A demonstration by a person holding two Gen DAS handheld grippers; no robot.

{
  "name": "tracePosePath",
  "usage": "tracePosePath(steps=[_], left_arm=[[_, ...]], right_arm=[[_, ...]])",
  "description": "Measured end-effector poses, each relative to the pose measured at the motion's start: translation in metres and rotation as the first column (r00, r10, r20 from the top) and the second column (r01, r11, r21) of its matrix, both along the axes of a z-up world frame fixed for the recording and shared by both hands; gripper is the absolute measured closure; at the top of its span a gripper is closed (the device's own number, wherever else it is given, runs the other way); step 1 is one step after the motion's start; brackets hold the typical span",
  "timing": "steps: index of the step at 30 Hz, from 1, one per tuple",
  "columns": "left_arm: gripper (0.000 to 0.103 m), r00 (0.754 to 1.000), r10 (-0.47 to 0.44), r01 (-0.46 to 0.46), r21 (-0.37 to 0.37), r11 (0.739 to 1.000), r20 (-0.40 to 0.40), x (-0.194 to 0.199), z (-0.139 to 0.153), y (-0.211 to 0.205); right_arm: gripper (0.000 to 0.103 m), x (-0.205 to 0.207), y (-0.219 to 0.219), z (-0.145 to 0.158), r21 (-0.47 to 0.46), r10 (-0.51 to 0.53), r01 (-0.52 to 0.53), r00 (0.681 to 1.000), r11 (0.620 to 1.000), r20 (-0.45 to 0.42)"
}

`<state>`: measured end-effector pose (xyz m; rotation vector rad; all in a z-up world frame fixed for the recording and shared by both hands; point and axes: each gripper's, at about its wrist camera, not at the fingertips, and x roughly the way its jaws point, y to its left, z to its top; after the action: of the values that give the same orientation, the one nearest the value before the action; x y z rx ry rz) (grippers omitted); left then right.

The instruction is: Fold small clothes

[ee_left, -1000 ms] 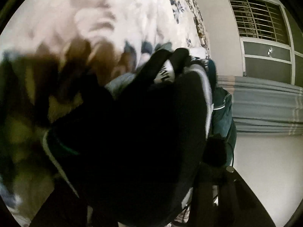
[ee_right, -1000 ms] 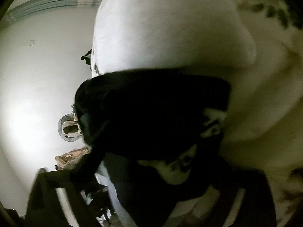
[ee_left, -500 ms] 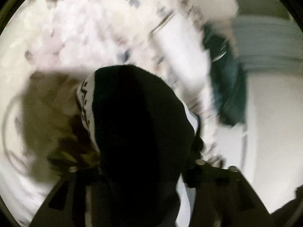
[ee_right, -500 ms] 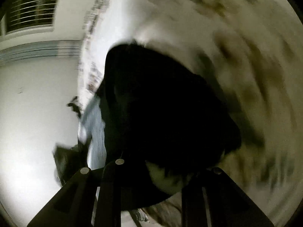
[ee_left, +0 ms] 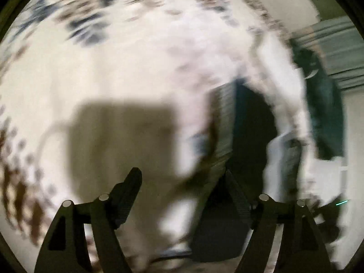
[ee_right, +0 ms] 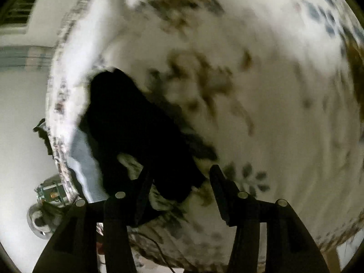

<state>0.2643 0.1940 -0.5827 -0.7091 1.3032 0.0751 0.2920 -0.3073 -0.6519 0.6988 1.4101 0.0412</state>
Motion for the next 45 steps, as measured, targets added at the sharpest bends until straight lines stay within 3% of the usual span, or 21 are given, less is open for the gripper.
tracePosePath(steps=[1, 4, 6, 9, 12, 14, 16, 21, 22, 25, 27, 28, 29, 32, 35, 38, 40, 41, 42, 43, 45], left_arm=[[0.029, 1.0, 0.0, 0.0, 0.012, 1.0, -0.024, -0.01, -0.015, -0.001], [0.029, 1.0, -0.015, 0.014, 0.065, 0.998, 0.018, -0.017, -0.03, -0.014], [0.014, 0.999, -0.034, 0.034, 0.093, 0.995, 0.003, -0.008, -0.031, -0.023], [0.003, 0.998, -0.053, 0.055, 0.124, 0.991, -0.025, 0.004, -0.036, -0.035], [0.0, 0.998, -0.046, 0.05, 0.138, 0.989, -0.031, 0.013, -0.042, -0.04], [0.0, 0.999, -0.034, 0.037, 0.141, 0.989, -0.027, 0.013, -0.042, -0.041], [0.0, 0.999, -0.026, 0.028, 0.15, 0.988, -0.019, 0.013, -0.042, -0.043], [0.0, 0.999, -0.037, 0.041, 0.131, 0.991, -0.033, 0.006, -0.04, -0.041], [0.0, 0.999, -0.028, 0.032, 0.119, 0.992, -0.039, -0.001, -0.036, -0.036], [0.0, 0.998, 0.059, -0.058, 0.063, 0.996, -0.01, -0.006, -0.015, -0.022], [0.0, 0.99, 0.126, -0.127, 0.016, 0.992, 0.056, -0.008, 0.001, -0.015], [0.0, 0.985, 0.147, -0.146, -0.008, 0.989, 0.091, -0.006, 0.009, -0.012], [0.0, 0.981, 0.156, -0.154, -0.025, 0.988, 0.117, 0.0, 0.014, -0.011], [0.0, 0.978, 0.14, -0.134, -0.052, 0.99, 0.154, 0.027, 0.013, -0.017], [0.0, 0.981, 0.106, -0.094, -0.08, 0.992, 0.163, 0.059, 0.002, -0.026], [0.001, 0.982, 0.092, -0.071, -0.13, 0.989, 0.163, 0.089, -0.017, -0.032], [0.018, 0.976, 0.107, -0.079, -0.151, 0.985, 0.189, 0.1, -0.021, -0.033], [0.057, 0.975, 0.106, -0.076, -0.154, 0.985, 0.197, 0.103, -0.019, -0.035], [0.079, 0.975, 0.103, -0.072, -0.154, 0.985, 0.199, 0.107, -0.019, -0.036], [0.079, 0.972, 0.114, -0.08, -0.167, 0.983, 0.204, 0.107, -0.017, -0.035], [0.082, 0.962, 0.145, -0.103, -0.183, 0.978, 0.232, 0.104, -0.009, -0.031]], right_arm=[[0.037, 0.002, 0.002, 0.005, -0.011, 0.044, -0.044, 0.999, 0.999, 0.032], [0.036, 0.051, 0.073, 0.003, -0.015, 0.242, -0.241, 0.966, 0.97, 0.095], [0.037, 0.074, 0.106, -0.008, -0.064, 0.367, -0.363, 0.928, 0.93, 0.065], [0.045, 0.092, 0.07, -0.022, -0.121, 0.253, -0.248, 0.967, 0.961, 0.023], [0.045, 0.099, 0.025, -0.036, -0.164, 0.099, -0.107, 0.994, 0.981, -0.055], [0.045, 0.101, 0.0, -0.046, -0.133, 0.064, -0.078, 0.992, 0.988, -0.11], [0.045, 0.103, -0.016, -0.042, -0.087, 0.039, -0.047, 0.995, 0.995, -0.096], [0.044, 0.132, 0.014, -0.014, 0.051, 0.161, -0.164, 0.985, 0.985, 0.054], [0.037, 0.14, 0.03, -0.012, 0.081, 0.222, -0.228, 0.972, 0.97, 0.075], [0.031, 0.153, 0.084, -0.03, 0.144, 0.383, -0.386, 0.923, 0.911, 0.049], [0.038, 0.157, 0.092, -0.05, 0.07, 0.437, -0.435, 0.899, 0.898, -0.018], [0.05, 0.157, 0.087, -0.053, 0.011, 0.426, -0.426, 0.904, 0.905, -0.04], [0.05, 0.159, 0.075, -0.061, -0.04, 0.39, -0.394, 0.918, 0.918, -0.074], [0.05, 0.16, 0.039, -0.071, 0.029, 0.27, -0.269, 0.956, 0.963, -0.111], [0.05, 0.16, 0.036, -0.053, 0.096, 0.269, -0.268, 0.963, 0.959, -0.002], [0.036, 0.171, 0.053, -0.042, 0.1, 0.329, -0.334, 0.942, 0.937, 0.062], [0.035, 0.184, 0.069, -0.054, 0.106, 0.371, -0.373, 0.928, 0.922, 0.034], [0.036, 0.189, 0.073, -0.06, 0.115, 0.378, -0.378, 0.926, 0.919, 0.022], [0.061, 0.191, 0.075, -0.061, 0.112, 0.375, -0.376, 0.926, 0.92, 0.031], [0.089, 0.193, 0.074, -0.06, 0.108, 0.368, -0.37, 0.929, 0.923, 0.038], [0.089, 0.197, 0.074, -0.049, 0.113, 0.327, -0.334, 0.942, 0.936, 0.079]])
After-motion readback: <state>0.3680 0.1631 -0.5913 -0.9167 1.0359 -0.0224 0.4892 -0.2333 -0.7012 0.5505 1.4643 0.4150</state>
